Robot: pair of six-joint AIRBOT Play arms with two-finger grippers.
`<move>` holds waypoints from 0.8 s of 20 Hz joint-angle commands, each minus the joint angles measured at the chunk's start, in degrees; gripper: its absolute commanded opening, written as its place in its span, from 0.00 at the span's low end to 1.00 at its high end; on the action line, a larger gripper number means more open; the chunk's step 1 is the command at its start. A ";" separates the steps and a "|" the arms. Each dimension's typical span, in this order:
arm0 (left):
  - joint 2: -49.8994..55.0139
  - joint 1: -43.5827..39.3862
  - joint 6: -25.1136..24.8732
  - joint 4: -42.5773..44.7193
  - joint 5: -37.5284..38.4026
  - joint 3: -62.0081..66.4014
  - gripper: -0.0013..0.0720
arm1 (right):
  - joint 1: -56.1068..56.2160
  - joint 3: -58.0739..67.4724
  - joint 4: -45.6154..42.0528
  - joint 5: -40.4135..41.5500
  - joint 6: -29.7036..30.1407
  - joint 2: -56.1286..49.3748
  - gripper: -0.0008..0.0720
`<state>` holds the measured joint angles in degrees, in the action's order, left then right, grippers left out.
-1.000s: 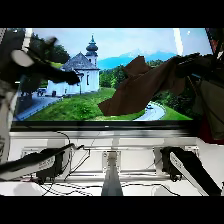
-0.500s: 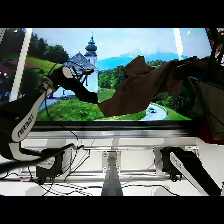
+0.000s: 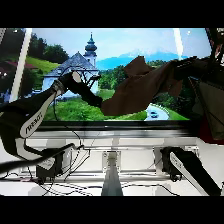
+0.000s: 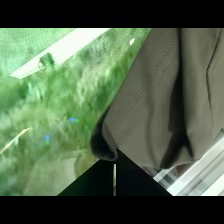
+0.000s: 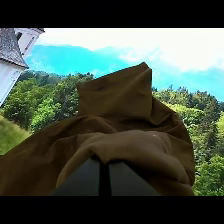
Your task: Fold the clothes and pants, and hang the long-sleeved shirts on hangers.
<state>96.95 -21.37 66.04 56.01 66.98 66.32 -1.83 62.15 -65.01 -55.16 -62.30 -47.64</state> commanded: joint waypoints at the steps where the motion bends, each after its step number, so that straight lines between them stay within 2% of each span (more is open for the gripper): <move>1: -0.02 1.27 -5.14 -8.31 5.99 3.08 0.04 | 0.07 0.24 -0.72 4.00 0.02 0.02 0.03; 3: -1.07 4.83 -8.07 -15.58 15.69 8.83 0.04 | 0.00 0.85 -3.32 10.99 0.00 0.09 0.03; 5: -4.28 10.54 -8.00 -25.18 20.61 15.08 0.04 | 0.00 2.58 -6.73 16.59 -0.02 0.09 0.03; 9: -15.80 28.09 -8.57 -46.36 19.23 24.46 0.04 | -3.32 7.89 -9.57 18.88 -0.24 0.13 0.03; 11: -22.32 37.44 -8.63 -49.24 16.28 25.51 0.04 | -6.10 9.84 -9.55 17.29 -1.64 0.15 0.03; 13: -28.50 46.16 -8.63 -47.39 12.87 25.49 0.04 | -7.45 11.19 -9.27 15.23 -5.53 0.15 0.03; 16: -34.62 56.11 -8.33 -47.04 10.78 25.49 0.04 | -7.45 12.61 -6.88 10.95 -5.77 0.24 0.03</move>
<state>68.55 24.97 57.65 10.94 80.68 91.07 -8.40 73.03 -73.30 -40.77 -66.37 -47.51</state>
